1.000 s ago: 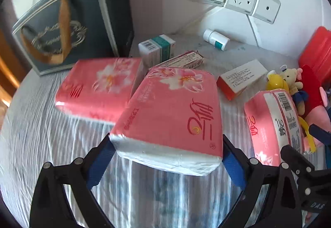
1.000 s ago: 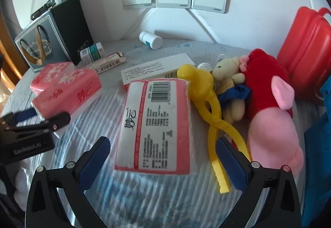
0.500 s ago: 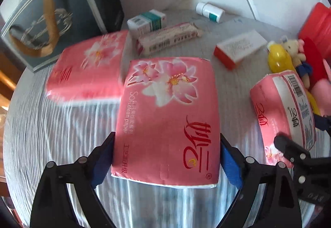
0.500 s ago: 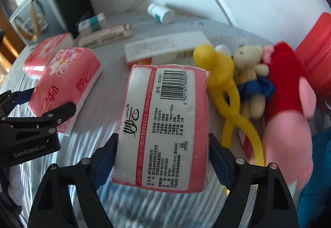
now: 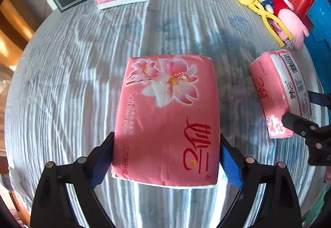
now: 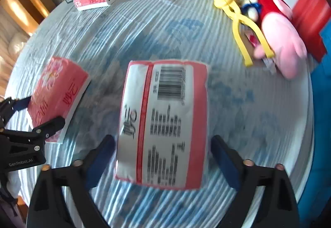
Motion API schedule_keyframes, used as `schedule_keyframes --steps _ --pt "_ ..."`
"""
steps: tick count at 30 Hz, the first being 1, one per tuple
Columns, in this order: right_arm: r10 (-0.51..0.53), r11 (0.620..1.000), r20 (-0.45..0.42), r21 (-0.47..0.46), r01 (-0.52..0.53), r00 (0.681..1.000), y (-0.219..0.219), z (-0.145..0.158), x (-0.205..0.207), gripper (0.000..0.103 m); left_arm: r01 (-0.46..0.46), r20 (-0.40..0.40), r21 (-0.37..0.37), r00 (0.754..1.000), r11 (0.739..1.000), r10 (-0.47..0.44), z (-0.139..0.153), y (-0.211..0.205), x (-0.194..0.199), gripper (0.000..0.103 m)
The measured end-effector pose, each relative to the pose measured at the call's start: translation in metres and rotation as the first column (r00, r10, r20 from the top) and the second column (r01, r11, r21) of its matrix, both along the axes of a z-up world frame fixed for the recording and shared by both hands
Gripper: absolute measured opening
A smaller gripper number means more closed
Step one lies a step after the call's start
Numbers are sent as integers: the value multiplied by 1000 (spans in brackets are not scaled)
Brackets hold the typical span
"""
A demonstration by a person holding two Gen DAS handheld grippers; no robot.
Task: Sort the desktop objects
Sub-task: 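Grasp a pink tissue pack with the left gripper while the right gripper grasps another, then carry both tissue packs into the blue bin and open both grippers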
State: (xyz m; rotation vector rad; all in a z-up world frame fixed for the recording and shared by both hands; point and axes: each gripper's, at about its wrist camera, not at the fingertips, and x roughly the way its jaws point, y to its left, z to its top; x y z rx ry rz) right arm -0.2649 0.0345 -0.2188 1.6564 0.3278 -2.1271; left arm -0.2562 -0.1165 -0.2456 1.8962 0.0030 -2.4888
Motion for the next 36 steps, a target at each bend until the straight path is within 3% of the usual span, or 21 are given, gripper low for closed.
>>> schedule_keyframes --steps 5,10,17,20,21,26,30,36 --pt "-15 1000 -8 -5 15 1000 3 15 1 103 -31 45 20 999 999 30 8 -4 -7 92" --pt "-23 999 12 22 22 1000 -3 16 -14 103 -41 107 25 994 999 38 -6 -2 -28 91" --pt "-52 998 52 39 50 997 -11 -2 -29 103 -44 70 46 997 998 41 -2 5 -34 91" --pt "-58 998 42 32 57 997 -11 -4 -28 80 -43 47 50 998 998 40 5 9 -26 90" --pt "-66 998 36 26 65 997 -11 -3 -28 78 -41 37 47 999 998 39 9 11 -23 90" --pt "-69 998 -37 -3 69 997 -6 25 -16 78 -44 -55 48 997 998 46 47 10 -6 90" --pt "-84 996 -150 -45 78 985 4 70 -1 78 -37 -180 32 983 999 43 93 12 11 90" --pt "-137 984 -382 -156 83 914 22 161 40 78 -5 -391 9 920 1000 8 166 38 37 90"
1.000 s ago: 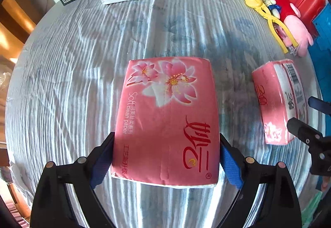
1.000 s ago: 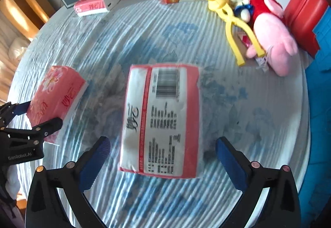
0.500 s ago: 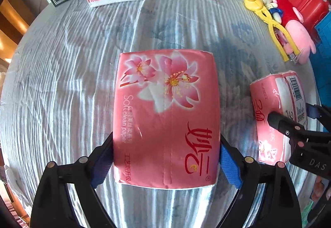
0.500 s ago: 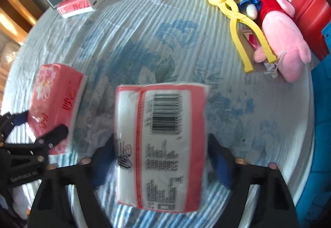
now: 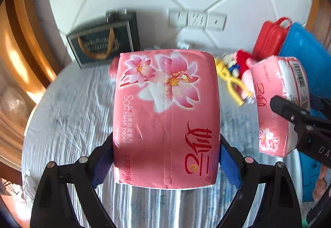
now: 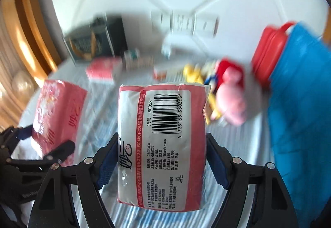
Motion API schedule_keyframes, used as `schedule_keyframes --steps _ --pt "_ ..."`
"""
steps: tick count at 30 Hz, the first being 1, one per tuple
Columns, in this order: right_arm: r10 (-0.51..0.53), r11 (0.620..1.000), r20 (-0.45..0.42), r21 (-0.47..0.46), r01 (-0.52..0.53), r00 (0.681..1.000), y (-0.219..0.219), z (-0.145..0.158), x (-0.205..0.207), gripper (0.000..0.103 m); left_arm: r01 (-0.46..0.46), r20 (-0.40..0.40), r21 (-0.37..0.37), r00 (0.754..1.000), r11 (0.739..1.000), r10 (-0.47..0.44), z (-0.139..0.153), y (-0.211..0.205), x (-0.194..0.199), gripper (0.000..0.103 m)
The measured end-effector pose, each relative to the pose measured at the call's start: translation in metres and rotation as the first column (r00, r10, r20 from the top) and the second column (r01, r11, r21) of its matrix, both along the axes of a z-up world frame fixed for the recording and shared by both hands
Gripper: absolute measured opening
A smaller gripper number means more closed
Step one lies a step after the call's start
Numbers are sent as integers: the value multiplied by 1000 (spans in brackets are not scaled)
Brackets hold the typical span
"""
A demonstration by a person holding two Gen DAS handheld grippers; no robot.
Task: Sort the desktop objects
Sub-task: 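Carry both tissue packs into the blue bin and open both grippers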
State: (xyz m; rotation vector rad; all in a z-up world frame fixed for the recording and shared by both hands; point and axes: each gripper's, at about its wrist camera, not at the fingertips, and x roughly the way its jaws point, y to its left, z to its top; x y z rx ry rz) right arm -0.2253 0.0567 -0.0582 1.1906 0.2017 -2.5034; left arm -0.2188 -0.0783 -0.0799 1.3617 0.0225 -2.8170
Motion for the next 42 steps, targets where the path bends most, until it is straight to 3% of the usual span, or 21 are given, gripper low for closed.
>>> schedule_keyframes --steps 6,9,14,20,25,29,33,38,42 --pt "-77 994 -220 -94 57 972 40 83 59 78 68 -189 -5 980 998 -68 70 34 52 90" --pt "-139 986 -314 -130 103 939 68 116 89 78 119 -259 -2 959 993 -115 97 62 70 90" --pt "-265 962 -450 -188 199 853 122 163 138 78 227 -352 -8 911 974 -215 134 124 91 90" --pt "-382 924 -528 -221 311 759 193 203 186 78 369 -436 -23 833 929 -341 171 209 113 90" --pt "-466 883 -546 -235 407 696 264 226 208 78 486 -462 -15 772 874 -437 199 285 116 91" --pt "-541 832 -537 -224 508 648 321 233 218 78 564 -439 -7 741 826 -509 209 343 113 90" --pt "-595 783 -497 -180 596 631 378 219 216 78 650 -397 -18 693 760 -603 208 403 126 91" --pt "-664 729 -415 -173 663 622 429 179 201 78 695 -327 -49 667 717 -669 187 468 142 91" --pt "-697 699 -371 -157 698 614 461 161 194 78 714 -281 -62 658 698 -698 171 499 139 91"
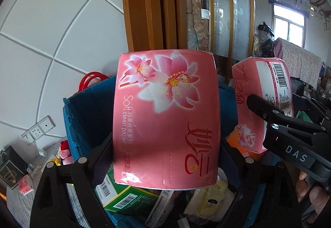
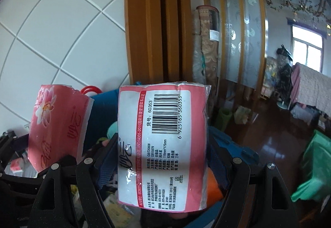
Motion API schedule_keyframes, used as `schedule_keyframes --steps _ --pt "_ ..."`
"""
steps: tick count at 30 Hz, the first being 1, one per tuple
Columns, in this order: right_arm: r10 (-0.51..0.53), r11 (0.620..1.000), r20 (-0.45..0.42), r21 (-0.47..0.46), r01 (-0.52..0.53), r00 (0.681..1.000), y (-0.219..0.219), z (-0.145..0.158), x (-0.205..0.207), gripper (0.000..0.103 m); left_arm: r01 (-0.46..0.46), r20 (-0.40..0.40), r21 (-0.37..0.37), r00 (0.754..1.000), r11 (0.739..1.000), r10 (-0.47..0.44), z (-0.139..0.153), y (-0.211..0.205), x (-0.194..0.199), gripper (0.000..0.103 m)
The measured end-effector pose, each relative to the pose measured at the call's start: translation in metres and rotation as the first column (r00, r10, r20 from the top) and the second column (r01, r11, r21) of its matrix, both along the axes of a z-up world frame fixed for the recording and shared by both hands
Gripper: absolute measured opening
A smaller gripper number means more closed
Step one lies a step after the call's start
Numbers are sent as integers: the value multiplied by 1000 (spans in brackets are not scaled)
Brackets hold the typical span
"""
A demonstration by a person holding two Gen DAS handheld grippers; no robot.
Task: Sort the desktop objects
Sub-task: 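Carry both tissue packs into the blue bin and open both grippers, then withdraw both grippers from the bin toward the remaining tissue pack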
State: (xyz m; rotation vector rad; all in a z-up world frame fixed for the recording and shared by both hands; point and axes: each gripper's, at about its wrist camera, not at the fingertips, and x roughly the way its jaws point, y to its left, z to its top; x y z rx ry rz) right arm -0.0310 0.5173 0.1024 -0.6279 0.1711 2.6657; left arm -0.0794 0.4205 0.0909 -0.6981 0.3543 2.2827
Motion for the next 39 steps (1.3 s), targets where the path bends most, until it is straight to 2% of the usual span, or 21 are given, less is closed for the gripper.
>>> schedule_keyframes --steps 6,8,11,18,21,28,33,39 --pt "-20 999 32 -30 21 999 32 -10 -18 82 40 64 -38 997 998 -37 -16 20 -11 91" --pt "-22 999 40 -38 24 999 40 -11 -23 84 41 43 -32 998 999 -40 -15 17 -9 91" --pt "-26 999 31 -42 27 999 47 -8 -28 95 19 -15 -19 1000 1000 -19 -9 12 -5 92" --pt "-16 1000 -3 -17 16 1000 33 0 -20 103 35 -12 -21 999 999 -35 -6 6 -4 93" --pt "-12 1000 -14 -11 12 1000 29 4 -16 103 34 -15 -18 999 999 -35 -3 2 -6 93" --pt "-5 1000 -25 -7 5 1000 17 9 -8 103 15 -11 33 1000 999 -15 4 -31 -2 93" --pt "12 1000 -32 -5 -13 999 1 12 -1 103 -56 -19 70 998 996 58 6 -66 -2 93" --pt "70 997 -51 14 -70 996 -38 18 10 103 -147 -16 144 988 979 151 7 -128 -3 93"
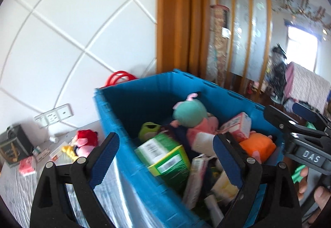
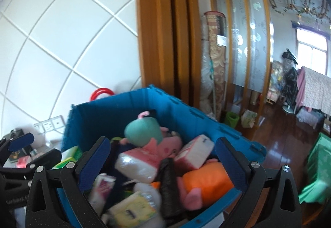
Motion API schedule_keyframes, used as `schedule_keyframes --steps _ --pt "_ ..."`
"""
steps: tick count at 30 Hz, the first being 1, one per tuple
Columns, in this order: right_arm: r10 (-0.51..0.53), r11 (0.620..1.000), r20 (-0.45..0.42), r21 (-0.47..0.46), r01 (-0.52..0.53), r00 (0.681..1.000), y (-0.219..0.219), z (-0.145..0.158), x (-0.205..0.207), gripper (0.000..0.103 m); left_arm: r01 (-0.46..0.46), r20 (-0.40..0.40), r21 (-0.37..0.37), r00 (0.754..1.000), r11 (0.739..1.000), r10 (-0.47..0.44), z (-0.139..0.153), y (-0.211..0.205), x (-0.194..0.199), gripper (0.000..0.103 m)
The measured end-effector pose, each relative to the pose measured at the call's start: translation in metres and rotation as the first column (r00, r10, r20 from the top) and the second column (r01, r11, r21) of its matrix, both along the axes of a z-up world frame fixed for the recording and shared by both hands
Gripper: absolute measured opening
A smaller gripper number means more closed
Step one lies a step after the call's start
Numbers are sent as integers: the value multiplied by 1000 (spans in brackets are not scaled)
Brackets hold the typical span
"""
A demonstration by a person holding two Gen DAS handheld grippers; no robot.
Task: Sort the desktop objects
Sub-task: 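Withdraw both grippers from the bin toward the remaining tissue pack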
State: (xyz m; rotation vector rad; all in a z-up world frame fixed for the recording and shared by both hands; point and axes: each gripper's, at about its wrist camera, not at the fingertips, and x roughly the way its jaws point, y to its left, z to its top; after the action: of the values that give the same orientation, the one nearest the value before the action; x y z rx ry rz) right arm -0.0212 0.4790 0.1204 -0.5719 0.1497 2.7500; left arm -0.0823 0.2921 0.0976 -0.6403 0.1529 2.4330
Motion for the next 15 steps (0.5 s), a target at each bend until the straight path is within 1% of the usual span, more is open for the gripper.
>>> schedule_keyframes --steps 4,7,10,15 --pt "66 998 -18 23 -66 998 -41 8 5 103 -68 17 31 998 997 67 -5 -47 -4 93" --pt "124 992 -29 44 -122 992 -74 14 5 103 -114 55 29 992 993 113 -14 -81 -13 93" --pt "179 983 -33 57 -177 983 -110 16 2 103 -141 95 39 986 989 136 -24 -119 -23 93" --pt "280 958 -16 64 -278 960 -174 13 -17 103 -215 87 54 974 975 210 -42 -192 -35 93"
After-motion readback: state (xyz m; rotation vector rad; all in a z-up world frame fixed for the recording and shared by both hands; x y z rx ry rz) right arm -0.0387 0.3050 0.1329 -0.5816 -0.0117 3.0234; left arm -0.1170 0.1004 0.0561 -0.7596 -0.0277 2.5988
